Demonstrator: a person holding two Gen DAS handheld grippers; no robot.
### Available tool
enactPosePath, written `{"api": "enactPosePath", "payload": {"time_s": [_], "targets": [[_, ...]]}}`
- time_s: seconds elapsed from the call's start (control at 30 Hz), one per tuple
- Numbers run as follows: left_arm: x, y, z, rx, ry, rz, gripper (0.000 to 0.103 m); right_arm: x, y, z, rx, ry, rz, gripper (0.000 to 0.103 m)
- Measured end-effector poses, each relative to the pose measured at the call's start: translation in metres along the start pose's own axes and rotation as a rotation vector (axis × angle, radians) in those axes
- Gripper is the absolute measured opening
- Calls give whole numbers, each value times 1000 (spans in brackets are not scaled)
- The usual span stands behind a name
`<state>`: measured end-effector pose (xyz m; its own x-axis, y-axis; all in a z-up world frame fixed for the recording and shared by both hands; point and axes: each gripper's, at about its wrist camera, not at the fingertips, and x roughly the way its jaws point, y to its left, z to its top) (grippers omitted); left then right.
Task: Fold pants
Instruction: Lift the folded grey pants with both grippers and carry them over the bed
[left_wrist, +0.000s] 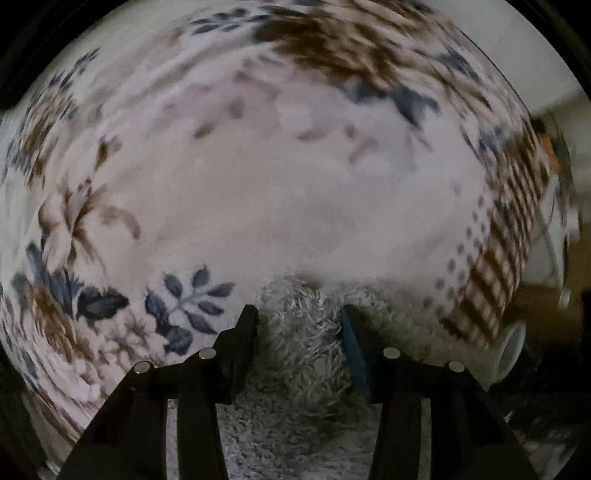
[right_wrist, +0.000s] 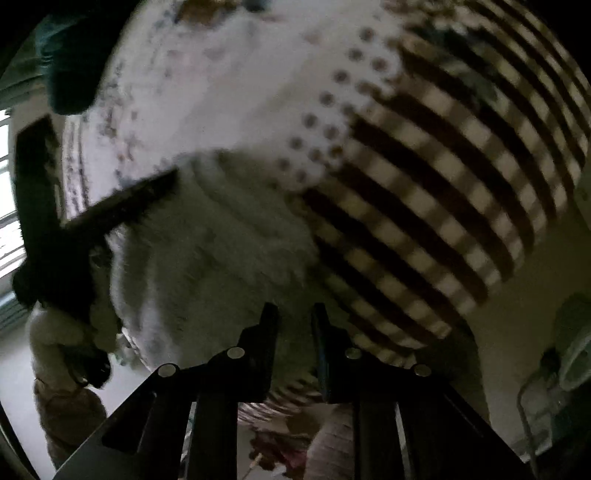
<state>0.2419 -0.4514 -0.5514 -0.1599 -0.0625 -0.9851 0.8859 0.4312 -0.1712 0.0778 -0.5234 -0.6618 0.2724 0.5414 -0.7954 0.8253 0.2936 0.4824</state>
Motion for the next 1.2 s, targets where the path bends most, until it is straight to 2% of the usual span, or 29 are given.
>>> {"api": "enactPosePath", "payload": {"time_s": [0.07, 0.1, 0.13, 0.17, 0.2, 0.23, 0.27, 0.33, 0.43, 0.5, 0.63, 0.8, 1.0, 1.03, 1.07, 1.1, 1.13, 1.17, 1.2], "targets": [[-21, 8, -5, -75, -59, -71, 44, 1, -1, 2, 12, 27, 50, 24], [-36, 12, -10, -111, -108, -111, 45, -3, -2, 2, 0, 29, 74, 42], [-47, 17, -17, -142, -152, -139, 49, -6, -1, 3, -8, 16, 80, 72], [-62, 24, -29, -194, -215, -167, 70, -12, 2, 4, -24, -9, 93, 83], [-72, 30, -39, -240, -259, -183, 96, -18, 7, 5, -52, -37, 117, 87], [-87, 39, -56, -304, -327, -211, 100, -23, 10, 5, -77, -51, 118, 87], [-96, 43, -68, -349, -377, -233, 100, -26, 13, 6, -95, -61, 116, 87], [-111, 66, -109, -475, -457, -276, 102, -25, 22, 11, -139, -80, 130, 94], [-108, 87, -168, -663, -478, -267, 102, -9, 35, 20, -213, -52, 128, 95], [-96, 102, -208, -803, -479, -272, 102, 13, 40, 26, -245, -2, 123, 95], [-69, 120, -266, -955, -436, -258, 102, 57, 39, 38, -249, 101, 167, 96], [-26, 130, -291, -1026, -378, -305, 102, 92, 42, 45, -259, 178, 189, 99], [7, 136, -298, -1079, -387, -469, 101, 101, 34, 58, -223, 232, 252, 100], [6, 136, -298, -1065, -400, -481, 98, 100, 33, 59, -220, 230, 260, 98], [4, 135, -297, -1050, -418, -484, 83, 100, 32, 59, -223, 228, 271, 97], [-2, 132, -294, -1021, -453, -491, 62, 99, 33, 58, -234, 227, 280, 85], [-6, 129, -292, -997, -460, -477, 58, 97, 36, 55, -249, 218, 282, 67], [-13, 124, -289, -965, -465, -448, 51, 95, 37, 51, -249, 208, 289, 63], [-19, 122, -287, -949, -475, -454, 46, 91, 39, 48, -249, 193, 299, 56]]}}
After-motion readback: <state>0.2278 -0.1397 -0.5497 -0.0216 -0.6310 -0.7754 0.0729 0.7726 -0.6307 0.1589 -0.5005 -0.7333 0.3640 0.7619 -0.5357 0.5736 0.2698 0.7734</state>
